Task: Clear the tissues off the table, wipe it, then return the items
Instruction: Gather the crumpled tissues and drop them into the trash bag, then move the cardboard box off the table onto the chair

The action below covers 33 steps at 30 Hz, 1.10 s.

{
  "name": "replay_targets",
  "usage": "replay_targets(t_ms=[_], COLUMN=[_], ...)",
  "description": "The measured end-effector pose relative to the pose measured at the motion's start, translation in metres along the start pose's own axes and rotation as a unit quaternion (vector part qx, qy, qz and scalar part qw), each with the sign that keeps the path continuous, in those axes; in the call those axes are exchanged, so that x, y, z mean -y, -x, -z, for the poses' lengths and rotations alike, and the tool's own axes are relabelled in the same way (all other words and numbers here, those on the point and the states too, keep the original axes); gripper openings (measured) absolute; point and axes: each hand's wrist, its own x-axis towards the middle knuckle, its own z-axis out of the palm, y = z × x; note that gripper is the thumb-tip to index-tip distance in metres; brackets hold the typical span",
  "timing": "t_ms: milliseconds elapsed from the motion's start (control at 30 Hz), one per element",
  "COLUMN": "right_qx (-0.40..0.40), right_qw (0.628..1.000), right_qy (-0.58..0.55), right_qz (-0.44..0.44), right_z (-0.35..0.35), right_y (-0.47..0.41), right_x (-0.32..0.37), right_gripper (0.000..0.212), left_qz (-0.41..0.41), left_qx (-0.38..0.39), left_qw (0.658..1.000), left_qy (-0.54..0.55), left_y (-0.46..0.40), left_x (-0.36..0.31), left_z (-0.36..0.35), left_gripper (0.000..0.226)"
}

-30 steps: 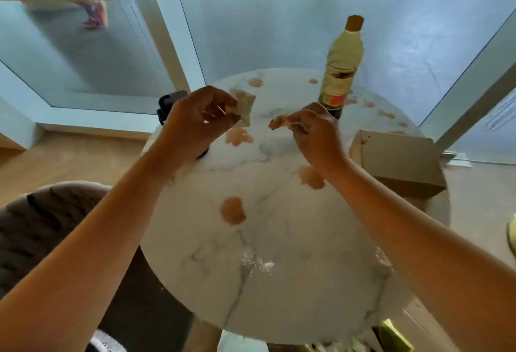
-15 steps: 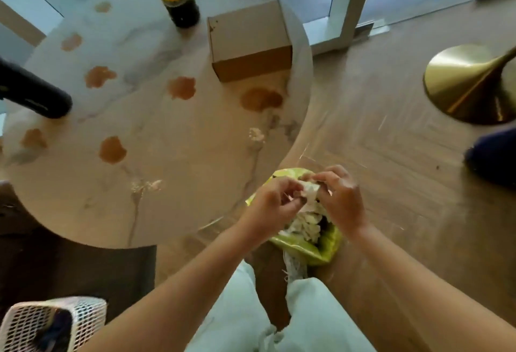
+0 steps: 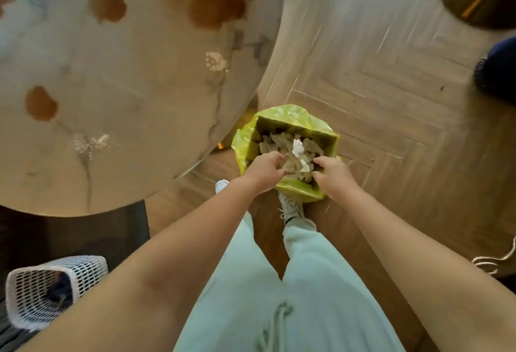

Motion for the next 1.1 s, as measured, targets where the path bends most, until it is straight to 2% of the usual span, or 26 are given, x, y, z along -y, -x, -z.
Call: replay_targets(t_ms=[167, 300, 533, 733, 933, 1100], right_qx=[-0.029, -0.064, -0.138, -0.186, -0.211, -0.232], right_qw=[0.999, 0.994, 0.967, 0.94, 0.937, 0.939], right_qy=[-0.016, -0.036, -0.04, -0.025, -0.082, -0.125], right_qz=[0.031, 0.081, 0.209, 0.286, 0.266, 0.22], right_z=[0.014, 0.03, 0.067, 0.103, 0.131, 0.149], right_y=[0.01, 0.02, 0.033, 0.039, 0.016, -0.022], right_x=[0.017, 0.049, 0.127, 0.192, 0.253, 0.291], right_gripper=[0.038, 0.036, 0.033, 0.031, 0.039, 0.051], left_qz=[0.003, -0.026, -0.1, -0.119, -0.128, -0.13], left_qx=[-0.019, -0.047, -0.154, -0.28, -0.375, -0.387], left_qw=[0.999, 0.995, 0.974, 0.935, 0.896, 0.888], left_qy=[0.046, 0.082, 0.132, 0.18, 0.199, 0.21], left_y=[0.027, 0.054, 0.097, 0.109, 0.092, 0.054], left_x=[0.001, -0.002, -0.024, -0.027, -0.034, -0.038], left_z=[0.018, 0.039, 0.093, 0.151, 0.218, 0.276], left_gripper=[0.029, 0.028, 0.024, 0.023, 0.036, 0.048])
